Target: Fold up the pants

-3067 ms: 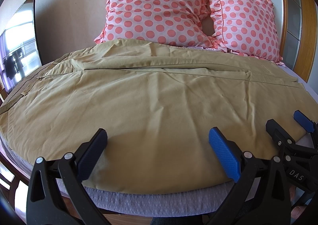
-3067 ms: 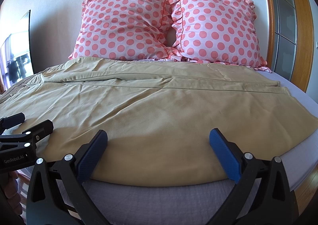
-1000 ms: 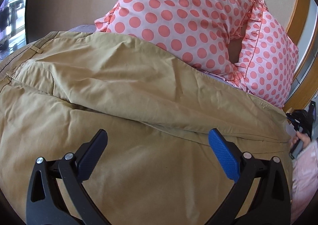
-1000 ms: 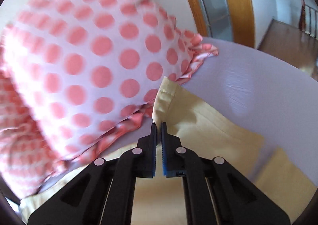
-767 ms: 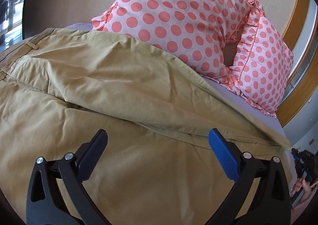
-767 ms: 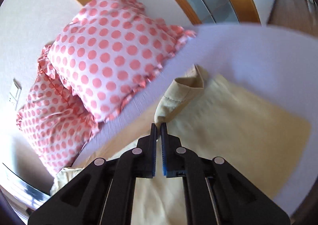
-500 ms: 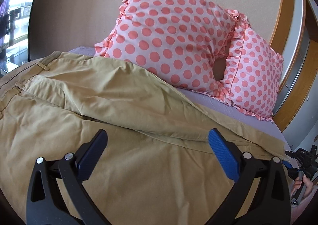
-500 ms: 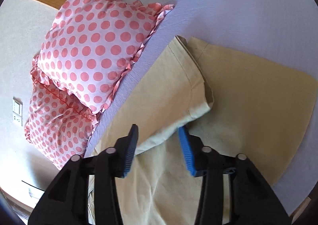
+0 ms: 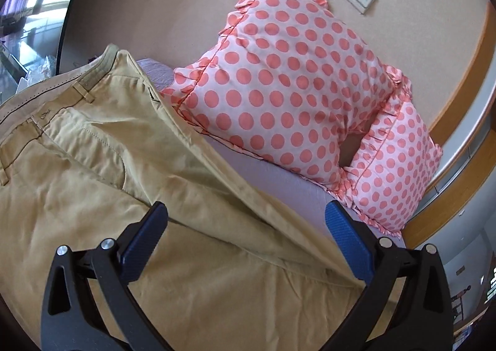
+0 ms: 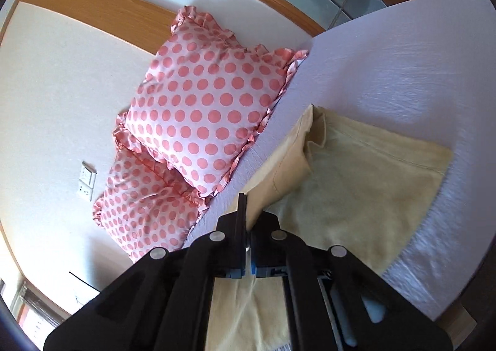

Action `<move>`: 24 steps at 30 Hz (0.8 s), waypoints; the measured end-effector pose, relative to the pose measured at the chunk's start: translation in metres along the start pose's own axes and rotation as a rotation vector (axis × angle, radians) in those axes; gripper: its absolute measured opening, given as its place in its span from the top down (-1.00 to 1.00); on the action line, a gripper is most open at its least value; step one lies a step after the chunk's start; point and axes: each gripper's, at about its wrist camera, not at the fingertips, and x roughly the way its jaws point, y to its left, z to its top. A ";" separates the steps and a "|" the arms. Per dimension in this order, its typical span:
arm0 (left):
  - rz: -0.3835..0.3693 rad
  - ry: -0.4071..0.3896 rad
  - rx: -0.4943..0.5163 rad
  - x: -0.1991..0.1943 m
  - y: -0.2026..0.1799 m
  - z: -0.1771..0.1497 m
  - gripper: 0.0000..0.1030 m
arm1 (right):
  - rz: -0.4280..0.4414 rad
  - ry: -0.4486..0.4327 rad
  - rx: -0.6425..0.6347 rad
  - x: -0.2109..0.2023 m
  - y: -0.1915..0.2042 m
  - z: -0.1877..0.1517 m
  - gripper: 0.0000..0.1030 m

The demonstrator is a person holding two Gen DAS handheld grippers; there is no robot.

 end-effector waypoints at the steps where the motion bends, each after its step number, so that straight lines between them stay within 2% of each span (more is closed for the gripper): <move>1: 0.031 0.014 -0.003 0.010 0.001 0.008 -0.96 | 0.006 -0.001 0.004 -0.004 -0.002 -0.001 0.97; 4: 0.168 0.049 0.001 0.048 0.007 0.031 -0.92 | 0.024 -0.003 0.002 -0.012 -0.004 -0.004 0.97; 6: 0.246 0.072 -0.021 0.071 0.017 0.042 -0.76 | 0.030 -0.006 -0.010 -0.013 -0.003 -0.005 0.97; 8: 0.283 0.102 -0.069 0.090 0.030 0.050 -0.67 | 0.041 -0.007 -0.016 -0.015 -0.003 -0.004 0.97; 10: 0.318 0.137 -0.119 0.110 0.043 0.058 -0.49 | 0.049 -0.006 -0.026 -0.015 -0.002 -0.003 0.97; 11: 0.322 0.148 -0.142 0.117 0.049 0.062 -0.24 | 0.047 -0.007 -0.033 -0.014 -0.001 -0.003 0.97; 12: 0.317 0.154 -0.162 0.122 0.055 0.065 0.24 | 0.047 -0.009 -0.036 -0.013 -0.001 -0.002 0.97; 14: 0.275 0.168 -0.190 0.123 0.063 0.069 0.88 | 0.047 -0.013 -0.050 -0.010 0.001 0.001 0.97; 16: 0.248 0.125 -0.178 0.098 0.061 0.067 0.89 | 0.038 -0.027 -0.080 -0.010 0.005 0.005 0.97; 18: 0.223 0.065 -0.117 0.058 0.054 0.058 0.90 | 0.025 -0.040 -0.084 -0.014 0.004 0.008 0.97; 21: 0.173 -0.007 -0.034 -0.015 0.053 0.025 0.89 | -0.021 -0.052 -0.071 -0.023 -0.007 0.008 0.97; 24: 0.164 -0.017 -0.017 -0.067 0.069 -0.028 0.88 | -0.085 -0.042 -0.058 -0.027 -0.022 0.006 0.97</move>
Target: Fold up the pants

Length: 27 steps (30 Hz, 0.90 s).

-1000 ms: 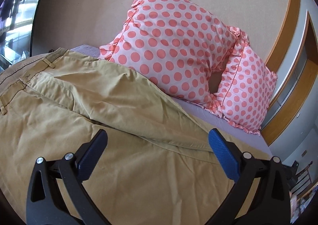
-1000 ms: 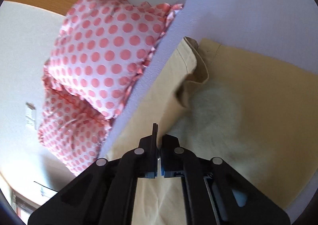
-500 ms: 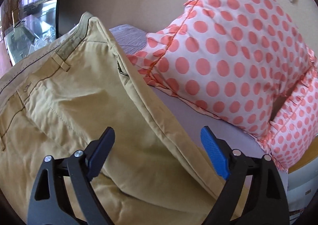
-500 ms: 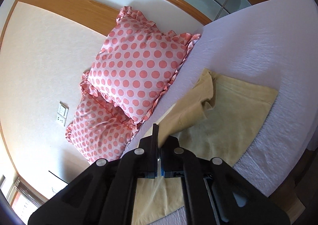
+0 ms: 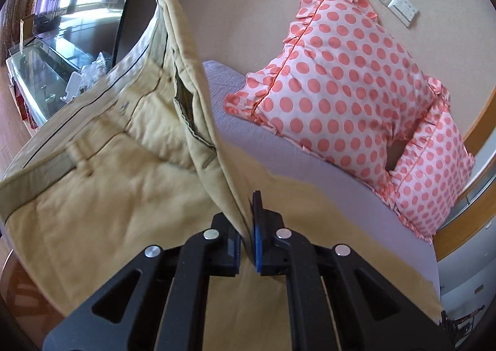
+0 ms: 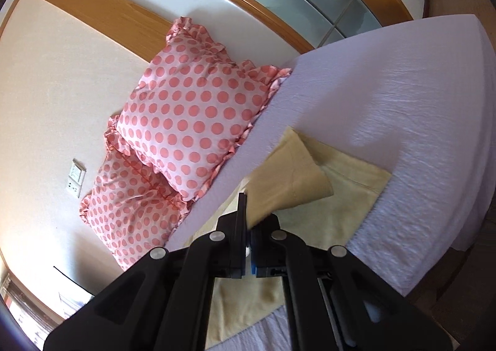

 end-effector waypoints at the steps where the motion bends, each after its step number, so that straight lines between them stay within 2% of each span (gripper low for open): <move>1: 0.007 0.002 -0.001 -0.010 0.007 -0.017 0.88 | -0.017 0.006 0.009 0.001 -0.004 -0.001 0.97; 5: 0.022 0.011 -0.032 -0.026 0.029 -0.071 0.88 | -0.082 0.013 0.003 0.006 -0.013 -0.002 0.97; 9: 0.036 0.009 -0.036 -0.030 0.037 -0.099 0.85 | -0.174 0.012 -0.035 0.007 -0.015 -0.003 0.96; 10: 0.032 0.001 -0.037 -0.031 0.039 -0.101 0.81 | -0.203 0.004 -0.046 0.005 -0.014 -0.004 0.87; 13: 0.025 -0.016 -0.030 -0.036 0.040 -0.103 0.77 | -0.296 -0.057 -0.075 -0.007 -0.010 -0.006 -0.06; 19: 0.005 -0.038 -0.030 -0.043 0.042 -0.110 0.57 | -0.345 -0.091 -0.149 -0.005 -0.003 -0.016 -0.05; 21: -0.002 -0.056 -0.043 -0.050 0.047 -0.111 0.46 | -0.333 -0.086 -0.163 -0.003 0.000 -0.020 0.02; 23: -0.012 -0.077 -0.063 -0.059 0.054 -0.113 0.40 | -0.324 -0.075 -0.172 -0.001 0.003 -0.026 0.29; 25: -0.019 -0.098 -0.082 -0.066 0.062 -0.114 0.34 | -0.279 -0.037 -0.176 0.005 0.003 -0.033 0.71; 26: -0.022 -0.110 -0.093 -0.069 0.065 -0.115 0.30 | -0.296 -0.048 -0.215 0.008 0.006 -0.035 0.90; 27: -0.011 -0.122 -0.105 -0.073 0.069 -0.115 0.23 | -0.264 -0.045 -0.234 0.010 0.010 -0.036 0.90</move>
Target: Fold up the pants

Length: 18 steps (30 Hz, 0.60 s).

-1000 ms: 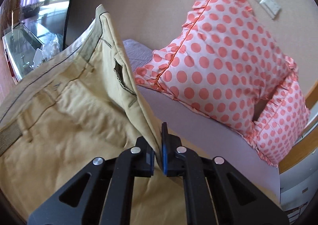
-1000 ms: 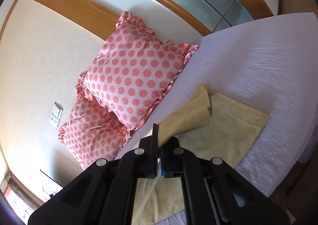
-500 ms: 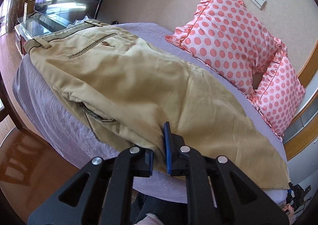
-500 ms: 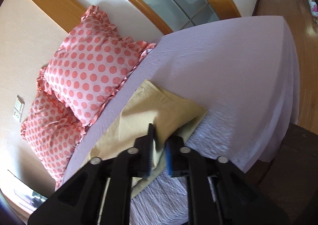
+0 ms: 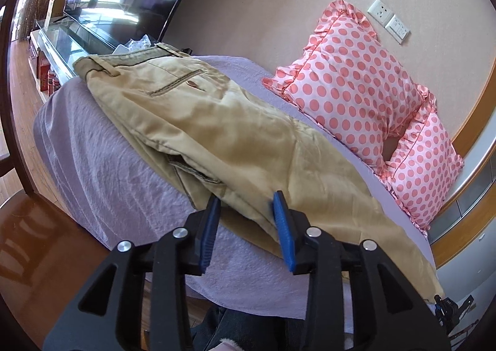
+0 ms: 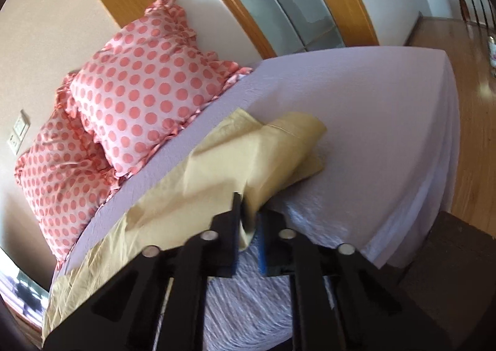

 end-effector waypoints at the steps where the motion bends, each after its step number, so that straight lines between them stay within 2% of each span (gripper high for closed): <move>1: 0.021 -0.012 -0.009 -0.003 0.004 0.001 0.19 | 0.013 -0.004 -0.010 0.001 0.006 0.002 0.90; 4: 0.020 -0.027 -0.031 -0.009 0.014 0.004 0.07 | 0.109 -0.049 -0.099 -0.005 0.047 0.008 0.90; 6: 0.004 -0.012 -0.031 -0.008 0.016 0.003 0.03 | 0.244 -0.044 -0.180 -0.005 0.097 0.007 0.90; 9: -0.010 0.019 -0.016 -0.004 0.013 -0.003 -0.03 | 0.462 0.013 -0.306 -0.003 0.175 -0.014 0.90; 11: -0.029 0.041 -0.005 -0.001 0.010 -0.006 -0.07 | 0.620 0.093 -0.410 -0.003 0.231 -0.045 0.90; 13: -0.052 0.060 0.002 0.002 0.007 -0.009 -0.13 | 0.731 0.245 -0.566 0.002 0.282 -0.092 0.88; 15: -0.073 0.075 0.008 0.005 0.004 -0.010 -0.17 | 0.757 0.415 -0.754 0.007 0.314 -0.146 0.85; 16: -0.084 0.083 0.012 0.006 0.004 -0.011 -0.18 | 0.758 0.469 -0.839 0.006 0.322 -0.172 0.78; 18: -0.104 0.102 0.021 0.008 0.002 -0.012 -0.22 | 0.769 0.494 -0.914 0.000 0.321 -0.199 0.38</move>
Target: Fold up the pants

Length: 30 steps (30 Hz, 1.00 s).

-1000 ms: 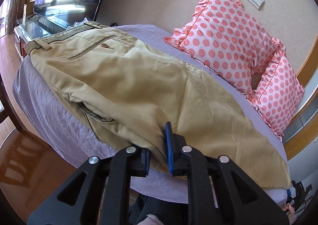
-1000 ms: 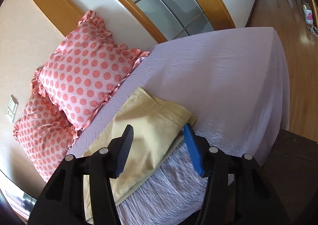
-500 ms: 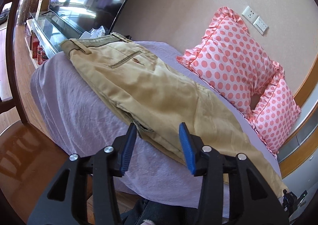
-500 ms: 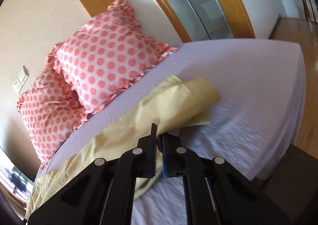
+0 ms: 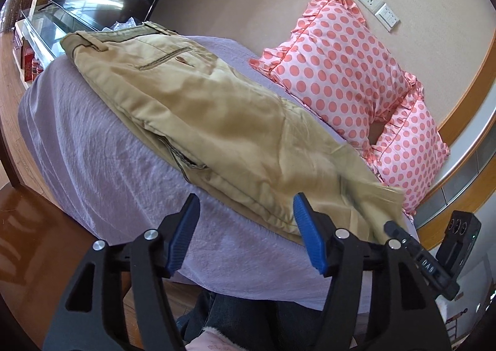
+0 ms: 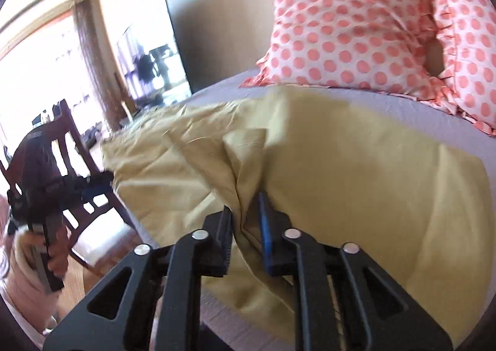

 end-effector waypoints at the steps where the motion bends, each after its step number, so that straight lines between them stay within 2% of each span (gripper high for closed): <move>1: -0.008 0.009 0.009 0.002 -0.001 -0.001 -0.23 | 0.006 -0.005 0.001 -0.001 0.002 -0.007 0.00; 2: -0.011 0.019 0.018 0.004 -0.002 -0.002 -0.23 | 0.014 -0.015 0.018 -0.004 -0.001 -0.010 -0.26; 4: -0.022 0.033 0.023 0.009 -0.003 -0.004 -0.23 | 0.032 -0.051 0.076 -0.017 -0.013 -0.013 -0.31; 8: -0.017 0.037 0.030 0.012 -0.009 -0.003 -0.40 | 0.008 -0.078 0.145 -0.025 -0.026 -0.008 -0.44; 13: 0.027 0.014 0.013 0.010 -0.012 0.001 -0.41 | 0.025 -0.057 0.200 -0.016 -0.037 -0.016 -0.45; 15: 0.034 -0.021 0.007 0.004 -0.011 0.007 -0.41 | 0.033 -0.053 0.193 -0.013 -0.033 -0.018 -0.45; 21: 0.074 -0.053 -0.038 0.002 0.005 0.020 -0.43 | 0.054 -0.057 0.189 -0.015 -0.029 -0.022 -0.49; 26: 0.010 -0.073 -0.139 0.004 0.025 0.042 -0.44 | 0.059 -0.055 0.194 -0.014 -0.030 -0.023 -0.52; 30: -0.024 -0.094 -0.279 0.009 0.054 0.063 -0.41 | 0.065 -0.062 0.199 -0.016 -0.030 -0.024 -0.52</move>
